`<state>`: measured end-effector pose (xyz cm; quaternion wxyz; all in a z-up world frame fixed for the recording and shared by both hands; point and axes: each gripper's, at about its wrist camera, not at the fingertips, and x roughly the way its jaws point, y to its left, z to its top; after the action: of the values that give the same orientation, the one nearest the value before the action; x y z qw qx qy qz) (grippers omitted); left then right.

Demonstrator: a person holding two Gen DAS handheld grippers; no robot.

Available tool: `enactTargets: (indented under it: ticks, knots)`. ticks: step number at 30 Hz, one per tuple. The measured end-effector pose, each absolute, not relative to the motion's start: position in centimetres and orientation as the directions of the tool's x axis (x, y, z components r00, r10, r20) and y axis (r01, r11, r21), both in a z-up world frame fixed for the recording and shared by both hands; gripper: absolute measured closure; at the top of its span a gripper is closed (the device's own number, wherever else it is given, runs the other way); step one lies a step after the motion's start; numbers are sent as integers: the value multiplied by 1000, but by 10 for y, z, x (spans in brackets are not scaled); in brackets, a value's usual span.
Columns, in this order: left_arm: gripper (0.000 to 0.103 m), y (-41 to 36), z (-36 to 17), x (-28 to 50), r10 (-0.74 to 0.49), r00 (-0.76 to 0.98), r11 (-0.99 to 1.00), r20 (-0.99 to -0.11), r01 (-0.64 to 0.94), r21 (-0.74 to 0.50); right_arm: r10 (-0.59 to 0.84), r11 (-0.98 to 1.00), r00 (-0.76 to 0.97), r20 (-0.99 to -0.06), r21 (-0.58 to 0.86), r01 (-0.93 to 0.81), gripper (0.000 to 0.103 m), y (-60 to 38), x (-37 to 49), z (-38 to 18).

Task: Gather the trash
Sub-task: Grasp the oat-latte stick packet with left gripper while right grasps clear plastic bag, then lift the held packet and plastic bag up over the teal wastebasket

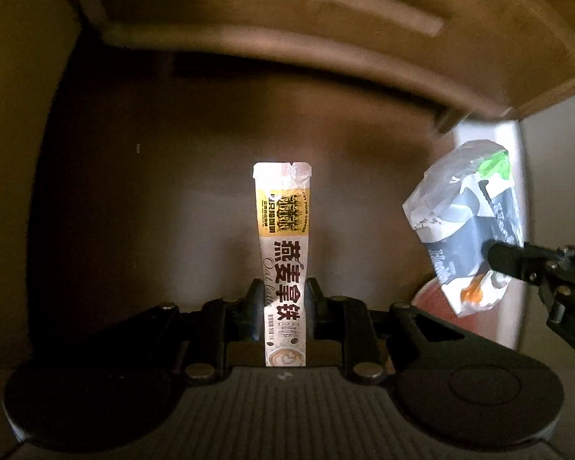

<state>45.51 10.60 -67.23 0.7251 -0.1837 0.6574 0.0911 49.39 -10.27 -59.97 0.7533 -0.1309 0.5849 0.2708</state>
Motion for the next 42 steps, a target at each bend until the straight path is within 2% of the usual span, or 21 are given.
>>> enactTargets:
  ticks: [6, 18, 21, 31, 35, 42]
  knots:
    - [82, 116, -568, 459, -125, 294, 913, -948, -339, -226, 351, 826, 321, -879, 130, -548, 100, -109, 484, -501]
    - [82, 133, -382, 471, -76, 583, 945, -809, -217, -245, 453, 837, 540, -710, 130, -532, 100, -115, 467, -359]
    - [82, 132, -344, 474, -70, 638, 955, -767, -179, -236, 513, 818, 550, -659, 182, -545, 100, -117, 468, -325]
    - [82, 122, -228, 470, -56, 785, 980, -618, -74, -183, 578, 788, 657, -483, 124, -603, 100, -109, 458, -213]
    - [82, 123, -186, 476, -51, 826, 982, -562, -60, -178, 589, 788, 703, -398, 94, -608, 100, -108, 461, -175]
    - [82, 131, -115, 514, 27, 887, 983, -461, -106, -148, 570, 807, 761, -310, 36, -589, 100, -84, 504, -122]
